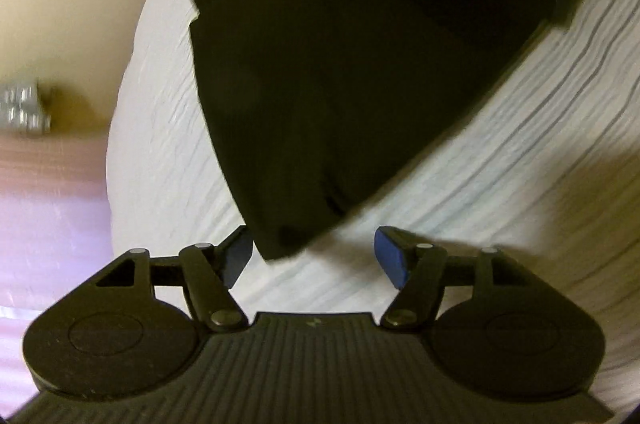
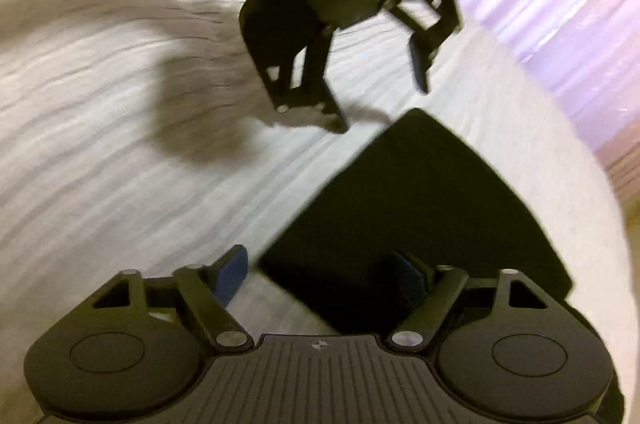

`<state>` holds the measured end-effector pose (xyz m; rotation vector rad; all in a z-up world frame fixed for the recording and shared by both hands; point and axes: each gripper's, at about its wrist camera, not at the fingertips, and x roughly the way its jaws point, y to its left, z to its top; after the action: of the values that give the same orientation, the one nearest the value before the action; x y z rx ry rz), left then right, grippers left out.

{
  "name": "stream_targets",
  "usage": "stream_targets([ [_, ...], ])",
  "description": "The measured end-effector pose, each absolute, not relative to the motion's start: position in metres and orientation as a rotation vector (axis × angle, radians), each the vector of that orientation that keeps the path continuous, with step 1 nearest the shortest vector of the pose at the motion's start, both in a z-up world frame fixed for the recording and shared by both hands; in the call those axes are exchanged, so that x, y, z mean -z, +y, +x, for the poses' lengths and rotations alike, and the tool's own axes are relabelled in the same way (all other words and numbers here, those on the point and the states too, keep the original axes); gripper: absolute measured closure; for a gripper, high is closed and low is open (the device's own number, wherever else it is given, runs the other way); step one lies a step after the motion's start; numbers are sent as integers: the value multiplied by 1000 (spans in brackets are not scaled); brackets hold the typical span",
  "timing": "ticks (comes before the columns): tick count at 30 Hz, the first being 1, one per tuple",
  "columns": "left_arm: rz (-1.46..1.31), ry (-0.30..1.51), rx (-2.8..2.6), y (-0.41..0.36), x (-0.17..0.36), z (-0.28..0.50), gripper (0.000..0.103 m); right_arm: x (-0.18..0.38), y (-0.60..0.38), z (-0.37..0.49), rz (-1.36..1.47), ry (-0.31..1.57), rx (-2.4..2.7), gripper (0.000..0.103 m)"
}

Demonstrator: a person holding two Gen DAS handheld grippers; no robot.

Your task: Fold clothes

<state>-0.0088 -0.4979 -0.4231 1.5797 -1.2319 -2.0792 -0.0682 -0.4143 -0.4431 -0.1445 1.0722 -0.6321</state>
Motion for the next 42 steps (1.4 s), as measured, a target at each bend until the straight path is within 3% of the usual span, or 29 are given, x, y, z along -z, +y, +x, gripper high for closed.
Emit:
stream_targets([
  [2,1588,-1280,2090,-507,427,-14,44,442,-416,-73,-134,1052,633,40],
  [5,1626,-1288,2110,-519,428,-23,80,437,-413,-77,-143,1043,630,43],
  [9,1671,-1142,2135,-528,403,-36,95,435,-406,-76,-172,1078,621,42],
  [11,1666,-1073,2151,-532,383,-43,96,433,-406,-79,-190,1073,607,38],
  [13,1666,-1014,2169,-538,365,-49,97,434,-408,-82,-223,1057,623,23],
  [14,1670,-973,2180,-542,357,-52,97,435,-408,-82,-246,1050,634,20],
  [19,1694,-776,2221,-562,325,-67,97,438,-406,-87,-348,1020,699,21],
  [20,1692,-757,2222,-565,320,-71,97,436,-408,-91,-338,1010,734,33],
  [22,1689,-764,2217,-565,308,-80,97,423,-419,-104,-253,968,762,70],
  [25,1621,-737,2218,-571,275,-103,97,384,-429,-134,-103,862,778,84],
  [35,1449,-901,2323,-597,169,-264,97,264,-476,-300,302,534,989,92],
  [42,1456,-991,2405,-646,175,-397,97,236,-512,-437,550,343,1094,92],
])
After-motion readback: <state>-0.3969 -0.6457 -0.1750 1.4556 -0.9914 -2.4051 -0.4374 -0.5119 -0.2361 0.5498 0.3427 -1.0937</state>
